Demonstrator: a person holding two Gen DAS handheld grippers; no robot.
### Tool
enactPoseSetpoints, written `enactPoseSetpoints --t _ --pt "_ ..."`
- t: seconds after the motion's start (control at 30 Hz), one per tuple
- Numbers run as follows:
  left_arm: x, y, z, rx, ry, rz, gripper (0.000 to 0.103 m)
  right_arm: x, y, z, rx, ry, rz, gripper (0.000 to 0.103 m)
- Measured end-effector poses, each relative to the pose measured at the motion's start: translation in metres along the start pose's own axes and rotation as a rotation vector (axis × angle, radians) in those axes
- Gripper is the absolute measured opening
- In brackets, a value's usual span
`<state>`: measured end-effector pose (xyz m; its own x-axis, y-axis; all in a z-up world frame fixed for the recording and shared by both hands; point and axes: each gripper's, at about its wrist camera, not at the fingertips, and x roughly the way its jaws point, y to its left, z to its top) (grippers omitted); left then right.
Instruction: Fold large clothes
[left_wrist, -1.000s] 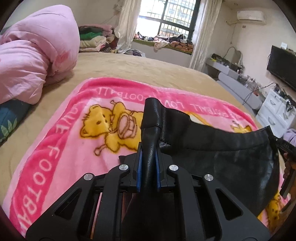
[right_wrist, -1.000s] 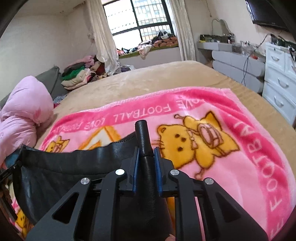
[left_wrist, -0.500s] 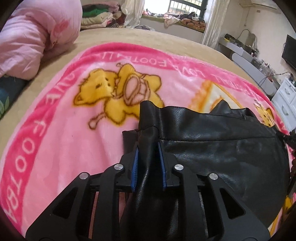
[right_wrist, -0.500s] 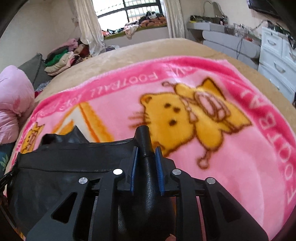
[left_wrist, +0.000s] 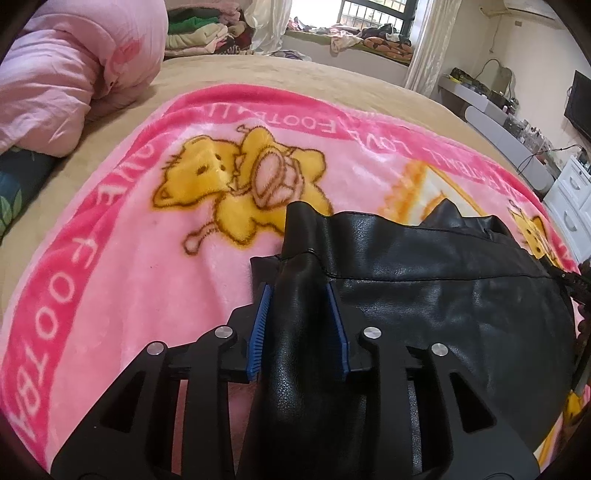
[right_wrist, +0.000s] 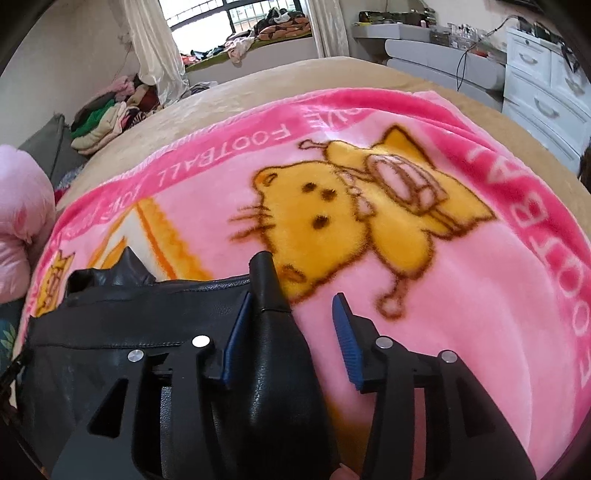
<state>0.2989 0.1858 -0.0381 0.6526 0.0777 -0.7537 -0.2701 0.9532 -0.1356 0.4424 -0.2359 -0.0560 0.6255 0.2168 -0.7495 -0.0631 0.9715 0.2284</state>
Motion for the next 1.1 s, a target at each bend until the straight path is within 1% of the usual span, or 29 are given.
enactPoseSetpoints --t 0.13,0.2,0.23,0.3,0.43,0.47,0.5,0.57,0.63,0.7,0.83,0.9,1.0,1.1 --pt "-0.004 0.0 0.001 0.007 0.002 0.016 0.029 -0.012 -0.002 -0.001 0.01 -0.035 0.008 0.054" --pt "-0.007 0.0 0.001 0.009 0.004 0.024 0.033 -0.018 -0.005 -0.002 0.022 -0.046 0.014 0.063" --pt "-0.008 0.0 0.002 0.009 0.001 0.025 0.034 -0.02 -0.006 -0.002 0.028 -0.049 0.015 0.065" --pt "-0.011 0.002 0.003 0.007 -0.003 0.033 0.043 -0.026 -0.008 -0.003 0.039 -0.059 0.038 0.073" --pt "-0.018 0.007 0.005 -0.007 -0.01 0.032 0.052 -0.04 -0.007 -0.006 0.022 -0.064 0.073 0.081" --pt "-0.019 0.007 0.005 -0.01 -0.011 0.032 0.056 -0.043 -0.007 -0.008 0.018 -0.065 0.078 0.083" --pt "-0.021 0.008 0.005 -0.013 -0.012 0.031 0.062 -0.048 -0.007 -0.009 0.015 -0.067 0.086 0.085" --pt "-0.026 0.008 0.005 -0.02 -0.016 0.029 0.067 -0.059 -0.008 -0.014 0.013 -0.073 0.113 0.087" --pt "-0.033 0.009 0.004 -0.032 -0.024 0.018 0.068 -0.067 -0.007 -0.017 0.01 -0.08 0.122 0.088" --pt "-0.039 0.01 0.003 -0.044 -0.029 0.007 0.082 -0.076 -0.008 -0.02 0.002 -0.08 0.137 0.089" --pt "-0.055 0.013 -0.001 -0.073 -0.039 -0.029 0.086 -0.091 -0.008 -0.029 -0.019 -0.07 0.177 0.091" --pt "-0.062 0.016 -0.004 -0.092 -0.036 -0.052 0.091 -0.099 -0.006 -0.036 -0.046 -0.063 0.187 0.091" --pt "-0.07 0.024 -0.012 -0.134 -0.025 -0.094 0.093 -0.107 -0.006 -0.049 -0.065 -0.05 0.196 0.091" --pt "-0.077 0.032 -0.02 -0.155 -0.005 -0.128 0.093 -0.113 -0.013 -0.066 -0.046 -0.029 0.22 0.091"
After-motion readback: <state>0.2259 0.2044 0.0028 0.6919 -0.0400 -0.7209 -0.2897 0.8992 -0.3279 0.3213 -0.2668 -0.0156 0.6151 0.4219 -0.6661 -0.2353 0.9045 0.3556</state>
